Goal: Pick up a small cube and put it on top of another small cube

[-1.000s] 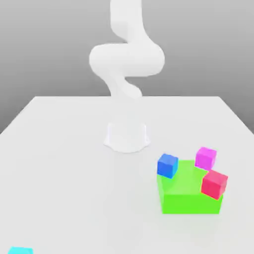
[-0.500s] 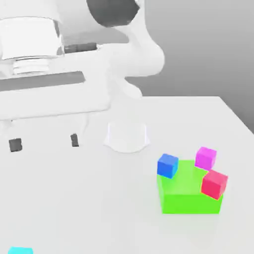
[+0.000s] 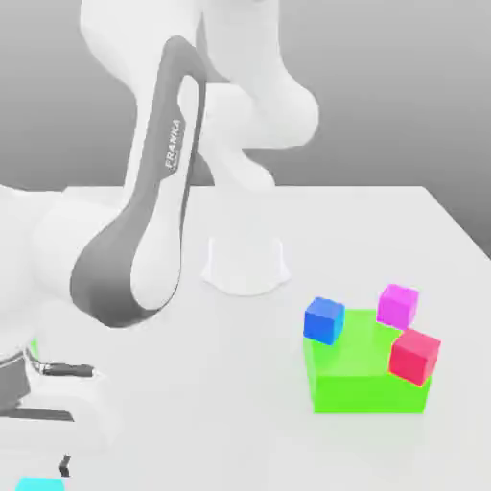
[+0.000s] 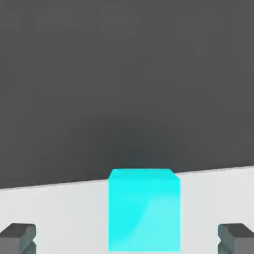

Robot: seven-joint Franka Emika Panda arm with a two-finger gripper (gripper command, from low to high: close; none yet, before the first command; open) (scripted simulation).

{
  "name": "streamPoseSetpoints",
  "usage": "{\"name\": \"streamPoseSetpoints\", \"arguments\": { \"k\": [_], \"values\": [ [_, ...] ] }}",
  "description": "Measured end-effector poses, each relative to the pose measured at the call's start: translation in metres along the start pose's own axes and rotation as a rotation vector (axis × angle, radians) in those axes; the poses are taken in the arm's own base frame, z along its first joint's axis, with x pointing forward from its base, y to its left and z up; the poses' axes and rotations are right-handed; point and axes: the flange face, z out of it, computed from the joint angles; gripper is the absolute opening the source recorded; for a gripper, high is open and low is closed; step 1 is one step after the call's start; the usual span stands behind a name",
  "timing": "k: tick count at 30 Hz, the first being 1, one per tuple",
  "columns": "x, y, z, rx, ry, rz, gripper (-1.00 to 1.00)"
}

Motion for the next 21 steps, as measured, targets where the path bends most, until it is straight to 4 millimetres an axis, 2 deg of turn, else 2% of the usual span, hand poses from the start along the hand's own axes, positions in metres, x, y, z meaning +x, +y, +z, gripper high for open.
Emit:
{"name": "streamPoseSetpoints", "arguments": {
  "k": [1, 2, 7, 8, 10, 12, 13, 15, 18, 21],
  "values": [
    [0.000, 0.001, 0.017, -0.002, -0.001, 0.000, 0.00],
    [0.000, 0.002, 0.029, -0.002, -0.001, 0.001, -1.00],
    [-0.001, 0.001, 0.029, -0.002, -0.003, 0.001, -1.00],
    [-0.001, 0.002, 0.035, -0.002, -0.003, 0.001, -1.00],
    [0.000, 0.001, 0.018, -0.003, -0.002, 0.000, -1.00],
    [0.000, 0.001, -0.011, -0.002, -0.003, 0.000, -1.00],
    [-0.008, -0.007, -0.022, 0.001, -0.008, -0.023, -1.00],
    [-0.038, -0.038, -0.039, 0.014, -0.027, -0.117, -1.00],
    [-0.097, -0.086, -0.058, 0.029, -0.052, -0.288, -1.00],
    [-0.162, -0.126, -0.077, 0.038, -0.070, -0.472, -1.00]
  ]
}}
